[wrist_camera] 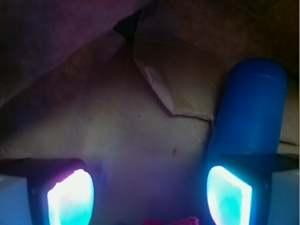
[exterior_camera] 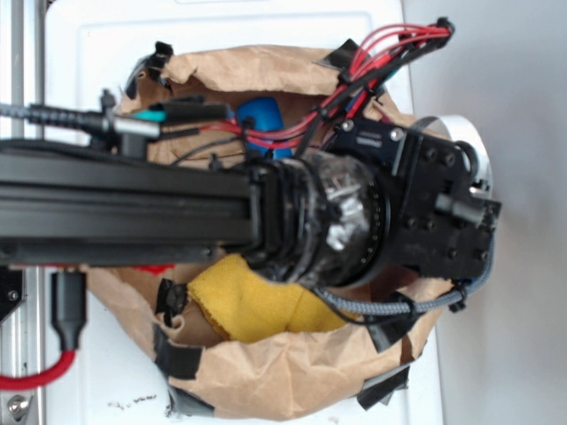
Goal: Grab the blue bottle.
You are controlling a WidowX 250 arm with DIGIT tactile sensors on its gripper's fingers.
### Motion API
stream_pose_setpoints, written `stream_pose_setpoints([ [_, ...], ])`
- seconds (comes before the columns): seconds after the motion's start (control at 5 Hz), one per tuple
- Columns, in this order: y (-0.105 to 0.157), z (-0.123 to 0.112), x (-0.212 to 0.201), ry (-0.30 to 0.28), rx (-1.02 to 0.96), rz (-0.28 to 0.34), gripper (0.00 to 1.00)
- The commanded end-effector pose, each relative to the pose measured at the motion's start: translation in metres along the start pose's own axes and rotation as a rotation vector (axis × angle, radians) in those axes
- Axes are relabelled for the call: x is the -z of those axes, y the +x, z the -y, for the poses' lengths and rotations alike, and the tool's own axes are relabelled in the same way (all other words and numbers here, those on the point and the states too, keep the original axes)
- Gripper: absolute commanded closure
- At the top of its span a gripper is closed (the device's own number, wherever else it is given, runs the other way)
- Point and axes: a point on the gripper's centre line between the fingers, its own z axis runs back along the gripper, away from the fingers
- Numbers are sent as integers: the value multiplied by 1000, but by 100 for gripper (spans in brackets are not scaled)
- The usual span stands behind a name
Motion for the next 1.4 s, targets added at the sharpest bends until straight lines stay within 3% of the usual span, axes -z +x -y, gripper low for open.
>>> stream_pose_setpoints([
  [0.0,34,-21,-74,-164,9,-107,0],
  [0.2,42,-33,-73,-191,3,-132,0],
  [0.4,44,-39,-52,-155,3,-137,0],
  [0.8,39,-39,-21,-108,-12,-43,0],
  [1.0,23,-35,-3,-103,6,34,0],
  [1.2,21,-51,-8,-71,-14,-9,0],
])
